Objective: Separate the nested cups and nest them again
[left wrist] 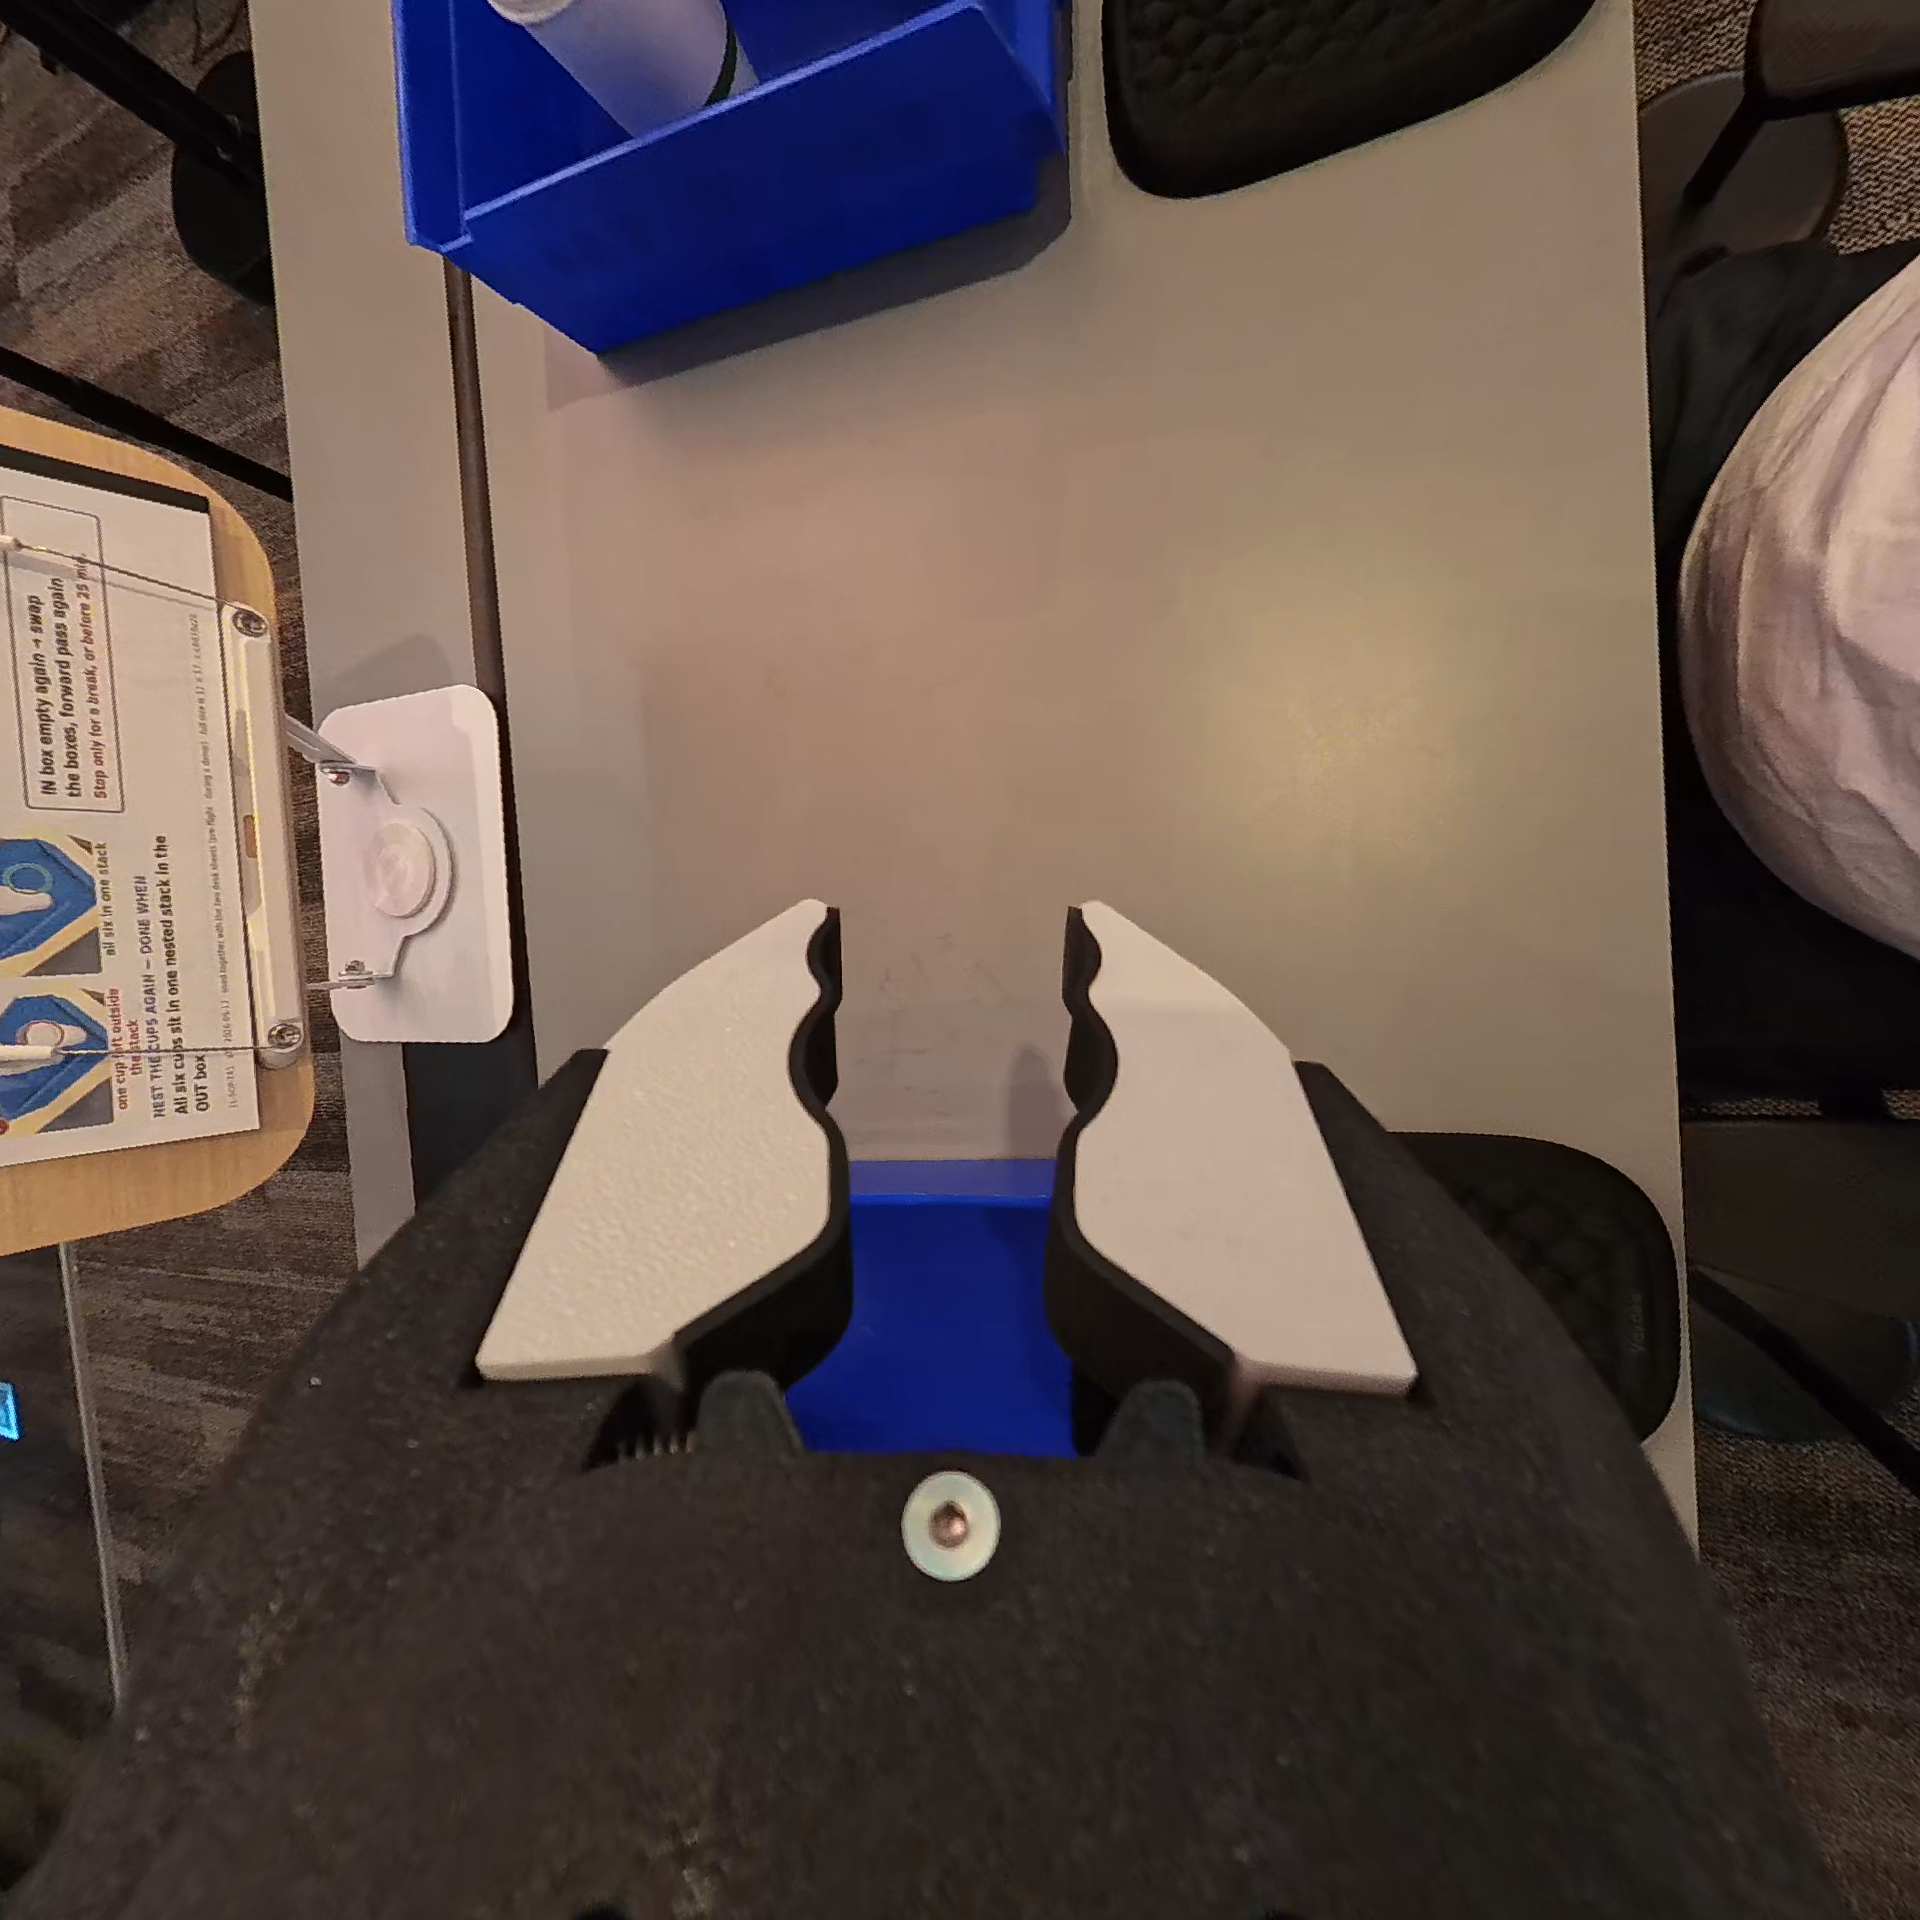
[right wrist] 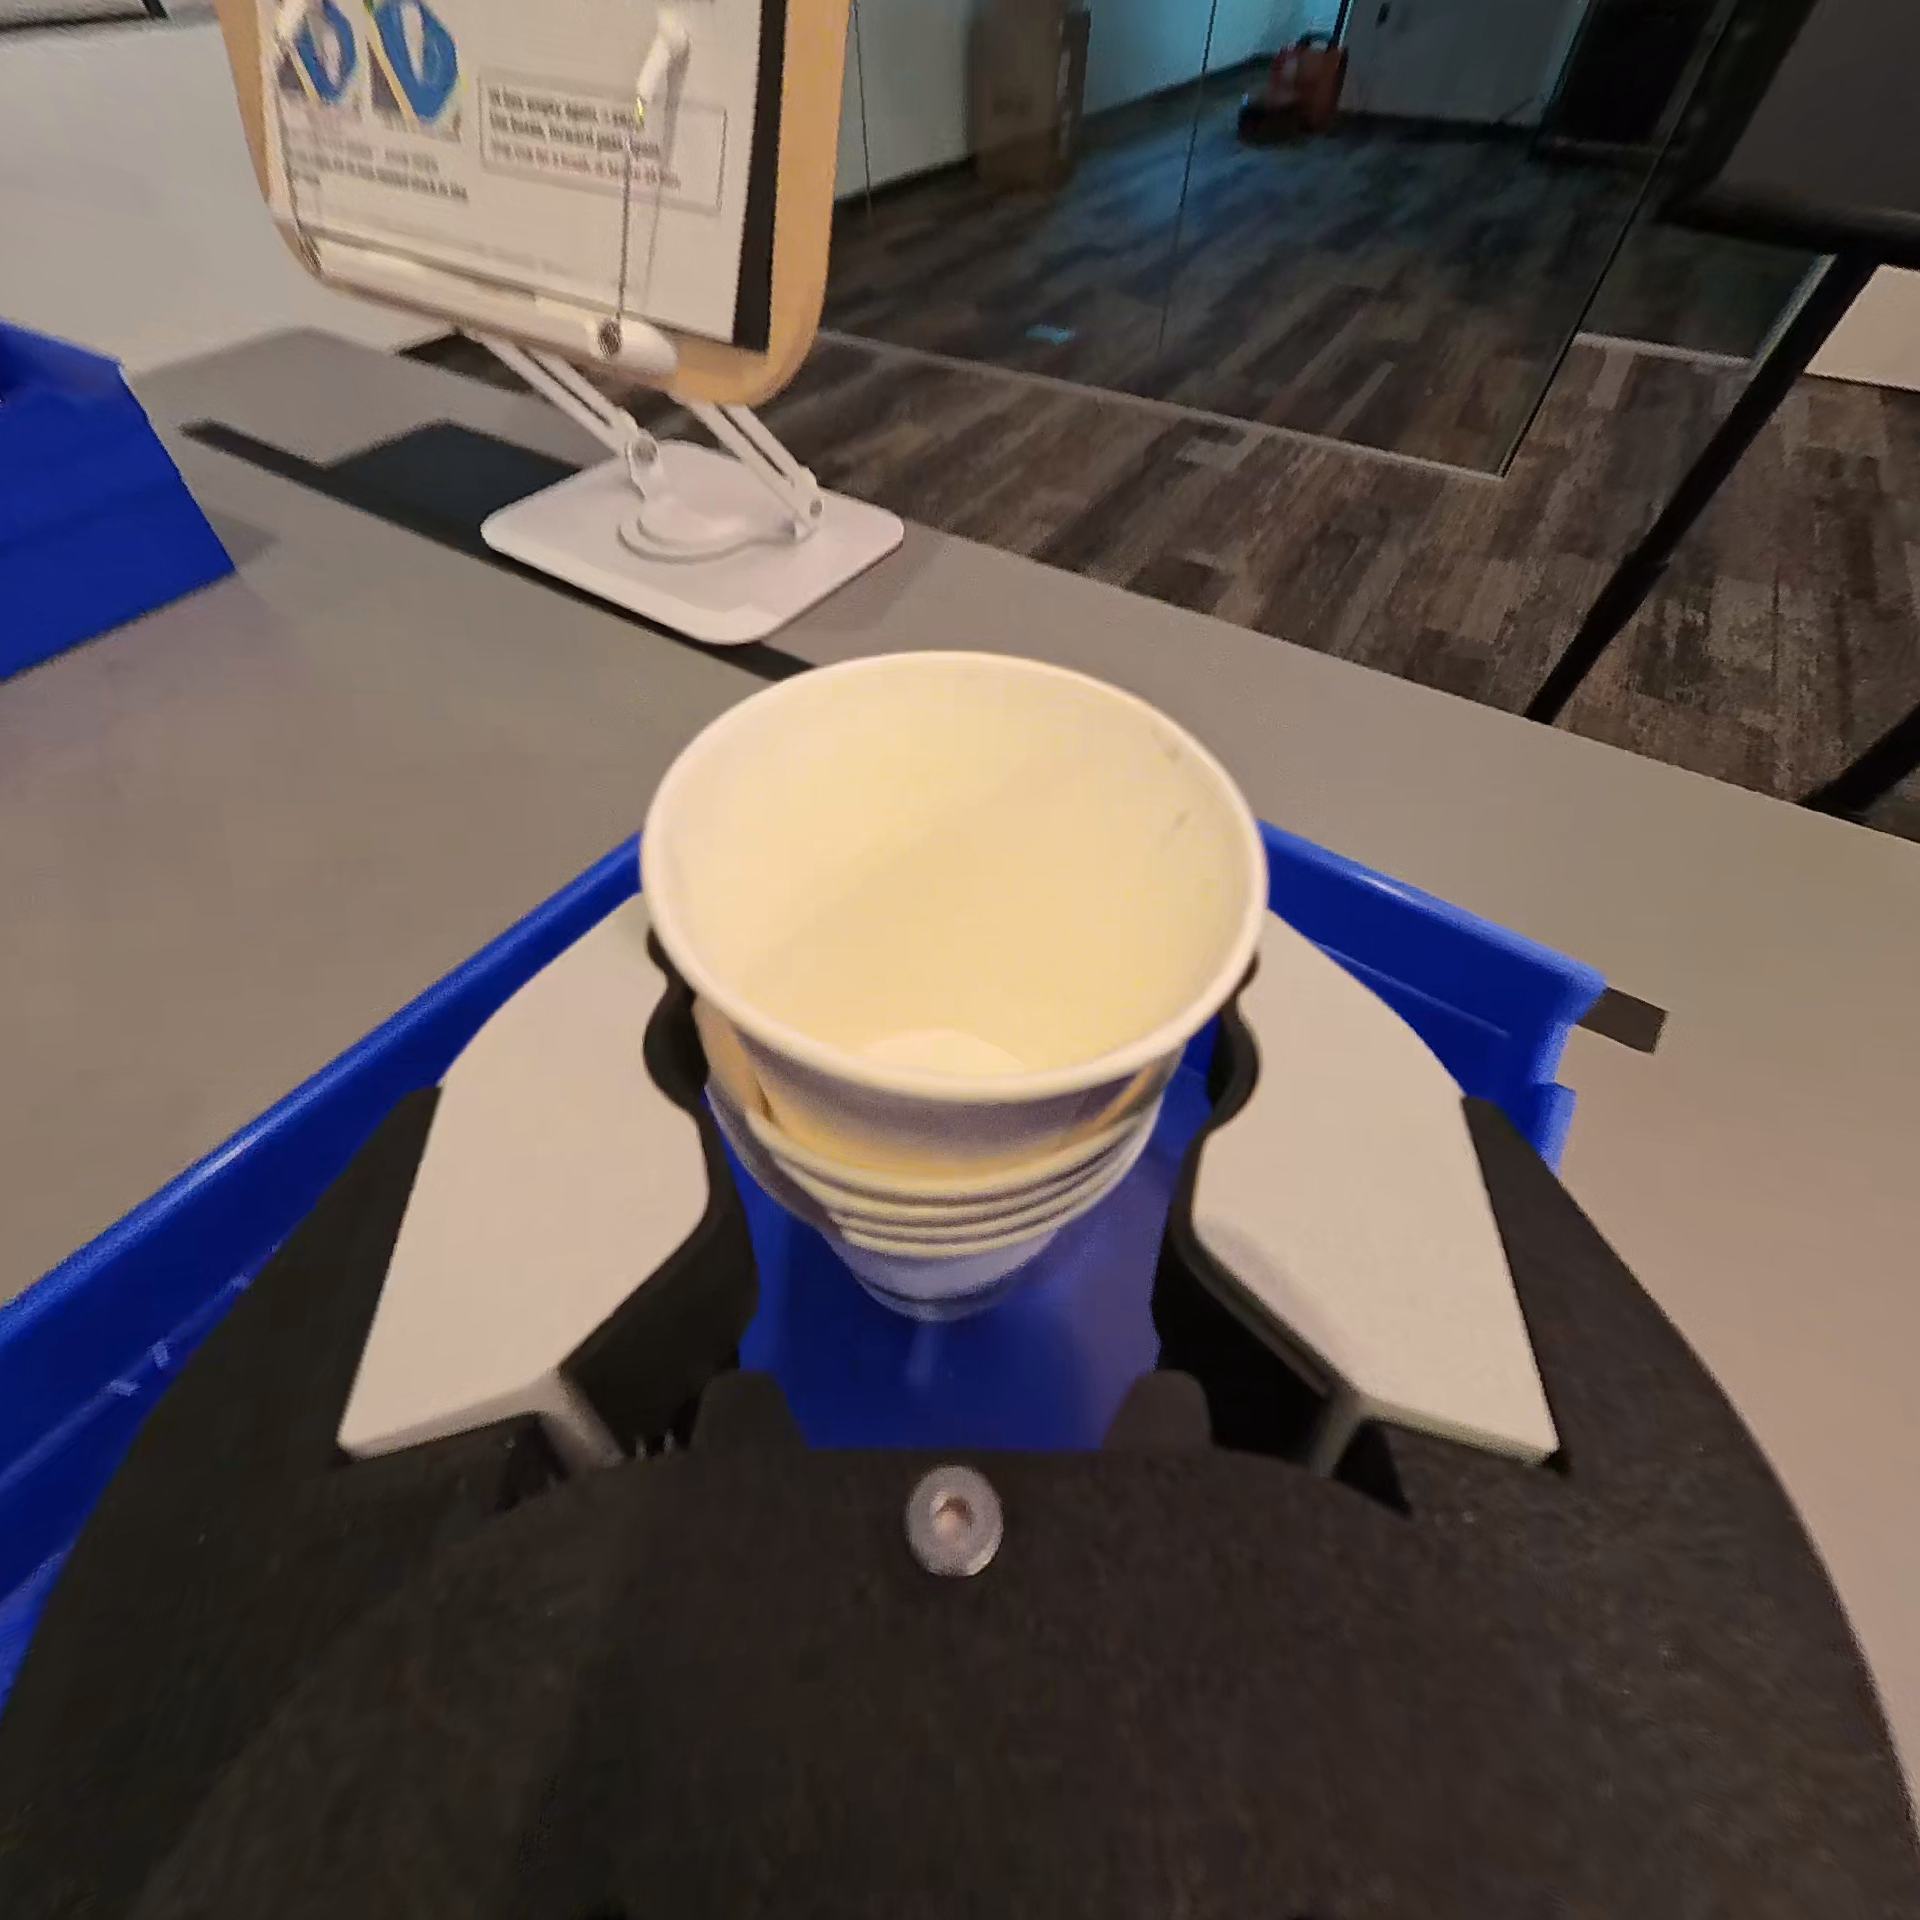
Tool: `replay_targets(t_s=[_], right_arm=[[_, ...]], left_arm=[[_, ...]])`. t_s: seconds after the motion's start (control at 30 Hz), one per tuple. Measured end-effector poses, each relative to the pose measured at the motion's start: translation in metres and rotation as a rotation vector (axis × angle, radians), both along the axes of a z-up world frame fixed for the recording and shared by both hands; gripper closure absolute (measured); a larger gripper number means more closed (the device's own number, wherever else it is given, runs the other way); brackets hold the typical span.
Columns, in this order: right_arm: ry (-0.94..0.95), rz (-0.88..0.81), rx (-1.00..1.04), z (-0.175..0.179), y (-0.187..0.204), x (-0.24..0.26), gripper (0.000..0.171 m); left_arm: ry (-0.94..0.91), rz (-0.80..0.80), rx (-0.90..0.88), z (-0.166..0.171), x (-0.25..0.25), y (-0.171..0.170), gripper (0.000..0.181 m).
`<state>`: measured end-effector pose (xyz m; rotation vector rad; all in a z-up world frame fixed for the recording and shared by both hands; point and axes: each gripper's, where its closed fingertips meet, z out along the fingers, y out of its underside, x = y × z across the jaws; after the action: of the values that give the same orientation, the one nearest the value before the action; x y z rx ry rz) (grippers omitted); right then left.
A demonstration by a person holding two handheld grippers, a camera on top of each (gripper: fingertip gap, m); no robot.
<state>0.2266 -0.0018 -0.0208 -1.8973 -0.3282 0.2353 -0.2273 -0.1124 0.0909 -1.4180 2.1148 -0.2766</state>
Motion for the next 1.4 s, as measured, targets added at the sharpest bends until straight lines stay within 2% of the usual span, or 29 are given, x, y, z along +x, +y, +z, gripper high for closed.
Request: replay_targets(t_s=[0.23,0.37,0.4,0.5,0.57,0.67,0.73,1.0,1.07,1.27,1.4], right_arm=[[-0.054,0.025,-0.090,-0.005,-0.020,0.006,0.065],[-0.004,0.130,0.032,0.025,-0.037,-0.012,0.072],[0.019,0.166,0.068,0.036,-0.042,-0.019,0.078],[0.092,0.316,0.144,0.068,-0.058,-0.050,0.101],[0.161,0.474,0.185,0.091,-0.072,-0.081,0.117],[0.334,0.750,0.202,0.125,-0.100,-0.128,0.124],[0.417,0.914,0.204,0.143,-0.118,-0.152,0.134],[0.541,1.349,0.188,0.171,-0.167,-0.215,0.166],[0.575,1.438,0.181,0.178,-0.178,-0.223,0.171],[0.660,1.654,0.190,0.198,-0.205,-0.231,0.171],[0.640,1.693,0.171,0.199,-0.211,-0.238,0.171]], left_arm=[[-0.027,0.011,0.001,0.004,-0.004,0.002,0.141],[-0.016,0.052,-0.011,-0.003,-0.016,0.011,0.141],[-0.011,0.066,-0.015,-0.006,-0.020,0.015,0.141],[-0.004,0.103,-0.037,-0.015,-0.029,0.024,0.141],[-0.004,0.118,-0.044,-0.018,-0.033,0.028,0.141],[-0.007,0.127,-0.049,-0.020,-0.035,0.031,0.141],[-0.009,0.132,-0.054,-0.022,-0.036,0.033,0.142],[0.020,0.173,-0.076,-0.043,-0.046,0.047,0.143],[0.024,0.177,-0.077,-0.047,-0.048,0.048,0.143],[0.031,0.178,-0.082,-0.053,-0.055,0.050,0.143],[0.025,0.182,-0.084,-0.053,-0.059,0.053,0.143]])
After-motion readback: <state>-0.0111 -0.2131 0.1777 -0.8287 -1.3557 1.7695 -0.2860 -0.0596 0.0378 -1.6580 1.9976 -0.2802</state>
